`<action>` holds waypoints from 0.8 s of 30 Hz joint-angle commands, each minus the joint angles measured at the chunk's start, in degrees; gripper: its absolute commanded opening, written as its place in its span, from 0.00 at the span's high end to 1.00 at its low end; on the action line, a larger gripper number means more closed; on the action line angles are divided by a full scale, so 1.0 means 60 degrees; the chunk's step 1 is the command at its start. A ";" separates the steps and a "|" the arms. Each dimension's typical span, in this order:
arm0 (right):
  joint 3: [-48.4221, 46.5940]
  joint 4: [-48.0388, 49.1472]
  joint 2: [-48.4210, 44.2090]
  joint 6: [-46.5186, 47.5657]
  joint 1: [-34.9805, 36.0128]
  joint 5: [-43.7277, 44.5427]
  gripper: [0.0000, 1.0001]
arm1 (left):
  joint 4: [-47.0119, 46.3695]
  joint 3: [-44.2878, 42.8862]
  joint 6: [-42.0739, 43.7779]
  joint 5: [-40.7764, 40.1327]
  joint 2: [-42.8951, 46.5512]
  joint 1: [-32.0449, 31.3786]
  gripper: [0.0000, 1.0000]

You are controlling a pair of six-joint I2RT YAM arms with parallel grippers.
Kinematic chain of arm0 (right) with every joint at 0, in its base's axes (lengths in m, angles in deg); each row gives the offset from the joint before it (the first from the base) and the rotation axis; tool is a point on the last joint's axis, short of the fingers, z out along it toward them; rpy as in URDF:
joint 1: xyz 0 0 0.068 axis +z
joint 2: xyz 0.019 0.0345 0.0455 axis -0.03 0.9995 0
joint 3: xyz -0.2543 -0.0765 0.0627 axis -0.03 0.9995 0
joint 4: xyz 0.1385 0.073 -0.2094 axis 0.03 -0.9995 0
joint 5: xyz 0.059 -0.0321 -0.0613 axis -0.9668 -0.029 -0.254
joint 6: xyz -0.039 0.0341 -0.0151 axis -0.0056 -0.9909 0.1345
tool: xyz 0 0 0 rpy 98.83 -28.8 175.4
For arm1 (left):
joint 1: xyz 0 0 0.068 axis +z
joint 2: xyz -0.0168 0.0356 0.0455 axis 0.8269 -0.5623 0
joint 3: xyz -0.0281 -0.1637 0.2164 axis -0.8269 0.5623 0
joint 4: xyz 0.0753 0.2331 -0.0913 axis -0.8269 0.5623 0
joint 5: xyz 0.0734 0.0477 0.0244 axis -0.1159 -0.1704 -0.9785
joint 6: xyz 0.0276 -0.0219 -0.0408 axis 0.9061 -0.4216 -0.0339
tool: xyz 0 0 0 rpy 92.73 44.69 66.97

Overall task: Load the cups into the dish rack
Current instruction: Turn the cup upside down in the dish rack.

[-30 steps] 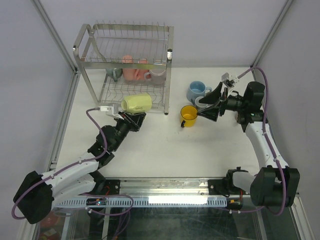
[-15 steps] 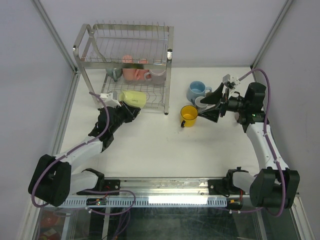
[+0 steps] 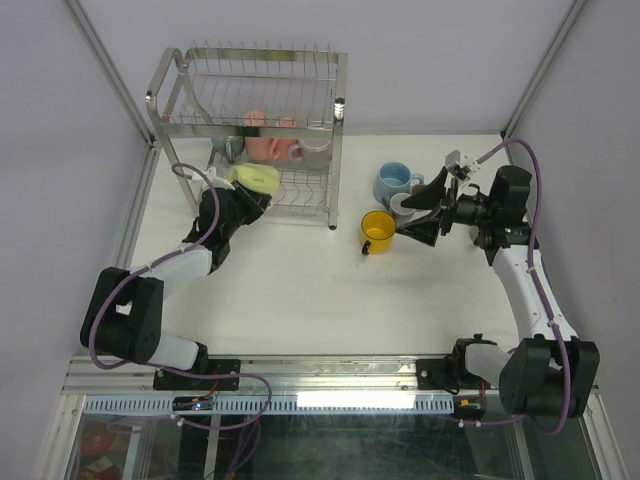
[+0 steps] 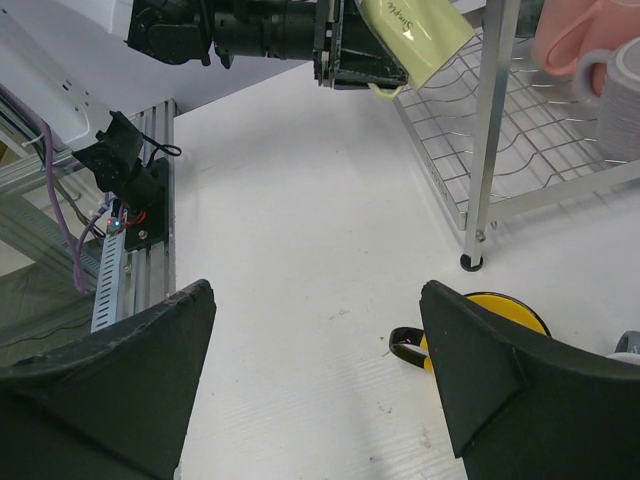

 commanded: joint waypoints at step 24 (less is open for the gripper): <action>-0.0177 -0.0071 -0.0388 0.0340 -0.0099 -0.0282 0.14 | 0.3327 -0.4929 0.1319 -0.3844 -0.2723 0.0013 1.00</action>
